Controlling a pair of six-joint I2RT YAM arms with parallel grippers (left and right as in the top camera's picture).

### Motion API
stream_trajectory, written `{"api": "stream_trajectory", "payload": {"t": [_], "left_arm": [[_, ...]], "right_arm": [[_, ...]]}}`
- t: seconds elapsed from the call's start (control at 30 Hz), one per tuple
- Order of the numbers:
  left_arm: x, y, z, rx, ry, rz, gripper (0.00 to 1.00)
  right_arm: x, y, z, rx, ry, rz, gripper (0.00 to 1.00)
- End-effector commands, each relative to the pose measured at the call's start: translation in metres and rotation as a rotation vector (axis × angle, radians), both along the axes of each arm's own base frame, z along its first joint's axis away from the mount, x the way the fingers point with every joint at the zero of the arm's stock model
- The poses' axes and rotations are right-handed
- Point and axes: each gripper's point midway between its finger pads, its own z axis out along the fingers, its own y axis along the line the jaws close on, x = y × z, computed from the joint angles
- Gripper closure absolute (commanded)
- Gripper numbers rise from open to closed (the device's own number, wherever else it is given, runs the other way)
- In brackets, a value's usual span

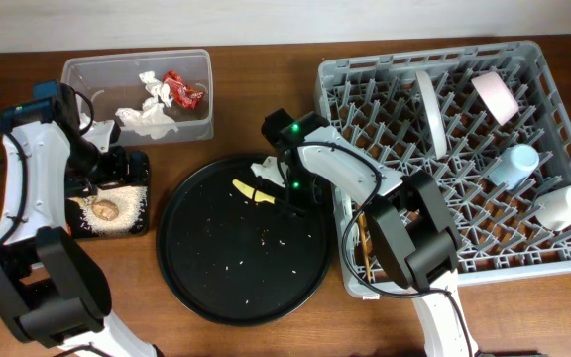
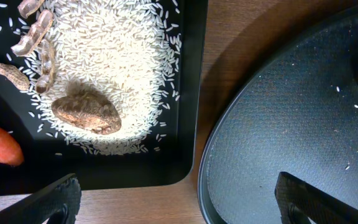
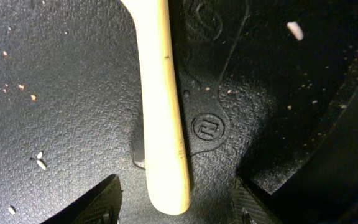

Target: Sort waste into correct bins and load items into the dishwasher rack

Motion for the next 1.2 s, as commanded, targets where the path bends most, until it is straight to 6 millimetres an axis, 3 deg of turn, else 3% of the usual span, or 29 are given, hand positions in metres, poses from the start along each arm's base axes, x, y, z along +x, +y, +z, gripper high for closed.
{"api": "stream_trajectory", "payload": {"t": [0.0, 0.1, 0.33, 0.6, 0.7, 0.83, 0.87, 0.9, 0.93, 1.0, 1.07, 1.13, 1.17], "left_arm": [[0.003, -0.002, 0.009, -0.004, -0.028, 0.007, 0.01], [0.003, -0.002, 0.009, -0.004, -0.028, 0.007, 0.01], [0.003, -0.002, 0.009, -0.004, -0.028, 0.007, 0.01], [0.003, -0.002, 0.009, -0.004, -0.028, 0.007, 0.01], [0.003, -0.002, 0.009, -0.004, -0.029, 0.007, 0.01], [0.003, -0.001, 0.009, -0.003, -0.03, 0.007, 0.01], [0.003, -0.002, 0.009, -0.004, -0.028, 0.007, 0.01], [0.003, -0.002, 0.009, -0.004, -0.028, 0.007, 0.01], [0.003, -0.002, 0.009, -0.004, -0.028, 0.007, 0.01], [0.003, -0.002, 0.009, -0.004, -0.028, 0.007, 0.01], [0.003, -0.002, 0.009, -0.004, -0.028, 0.007, 0.01], [0.003, -0.002, 0.009, -0.004, -0.028, 0.007, 0.01], [0.003, -0.002, 0.009, -0.004, -0.028, 0.007, 0.01]], "right_arm": [[-0.011, -0.003, -0.017, -0.024, 0.036, -0.016, 0.35], [-0.017, -0.001, -0.03, -0.076, 0.001, -0.017, 0.36], [-0.023, 0.008, -0.03, -0.103, -0.016, -0.069, 0.62], [-0.032, 0.001, -0.029, -0.133, 0.019, -0.073, 0.78], [-0.034, -0.001, -0.027, -0.142, 0.029, -0.073, 0.96], [-0.033, 0.001, -0.014, -0.124, 0.009, -0.081, 0.95], [-0.035, 0.003, -0.014, -0.11, 0.021, -0.083, 0.84], [-0.037, 0.009, -0.014, -0.081, 0.04, -0.086, 0.61], [-0.039, 0.011, -0.013, -0.069, 0.05, -0.087, 0.48], [-0.034, 0.016, -0.014, -0.049, 0.03, -0.088, 0.39], [-0.028, 0.02, -0.015, -0.028, 0.006, -0.088, 0.38], [-0.023, 0.024, -0.016, -0.012, -0.013, -0.088, 0.47], [-0.02, 0.026, -0.016, -0.005, -0.023, -0.088, 0.47]]}}
